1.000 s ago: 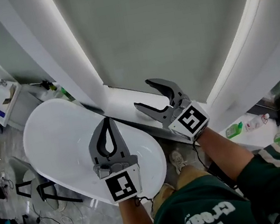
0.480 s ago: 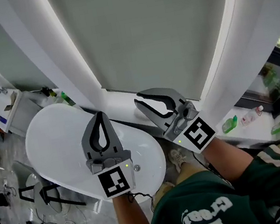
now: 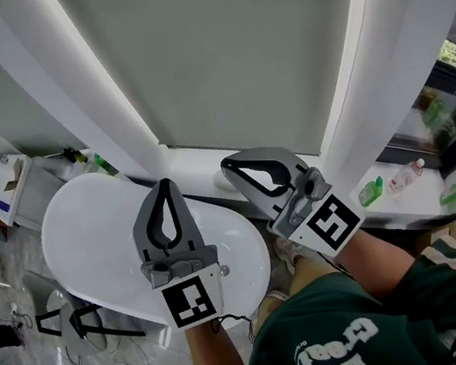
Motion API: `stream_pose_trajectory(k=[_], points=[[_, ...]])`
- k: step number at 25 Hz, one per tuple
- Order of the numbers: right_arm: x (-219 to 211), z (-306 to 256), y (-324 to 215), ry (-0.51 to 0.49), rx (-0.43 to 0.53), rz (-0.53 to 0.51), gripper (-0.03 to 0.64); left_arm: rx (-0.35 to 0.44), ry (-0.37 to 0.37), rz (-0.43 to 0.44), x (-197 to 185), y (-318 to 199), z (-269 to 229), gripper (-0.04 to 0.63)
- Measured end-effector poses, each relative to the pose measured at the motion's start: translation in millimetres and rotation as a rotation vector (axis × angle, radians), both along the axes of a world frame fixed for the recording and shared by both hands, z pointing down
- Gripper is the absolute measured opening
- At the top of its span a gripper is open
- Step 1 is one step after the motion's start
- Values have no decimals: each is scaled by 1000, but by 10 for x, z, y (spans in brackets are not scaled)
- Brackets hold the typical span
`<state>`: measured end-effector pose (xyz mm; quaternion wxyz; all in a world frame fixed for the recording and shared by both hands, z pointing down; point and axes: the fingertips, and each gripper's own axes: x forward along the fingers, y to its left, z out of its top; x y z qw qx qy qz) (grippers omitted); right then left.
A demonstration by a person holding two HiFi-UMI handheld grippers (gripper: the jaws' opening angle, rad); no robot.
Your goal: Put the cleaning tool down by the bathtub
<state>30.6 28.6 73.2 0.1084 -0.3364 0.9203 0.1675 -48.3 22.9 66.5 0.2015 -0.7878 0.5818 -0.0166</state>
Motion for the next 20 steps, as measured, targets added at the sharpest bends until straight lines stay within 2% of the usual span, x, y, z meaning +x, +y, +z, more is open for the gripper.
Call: stream_pose_trajectory(k=[12,20], points=[[-127,-81,190,6,13,27,15,10,-6,17,-134,196,-78,8],[-111,-117,122,15,19,37,15,14,-14,17,-133,149,-114,8]])
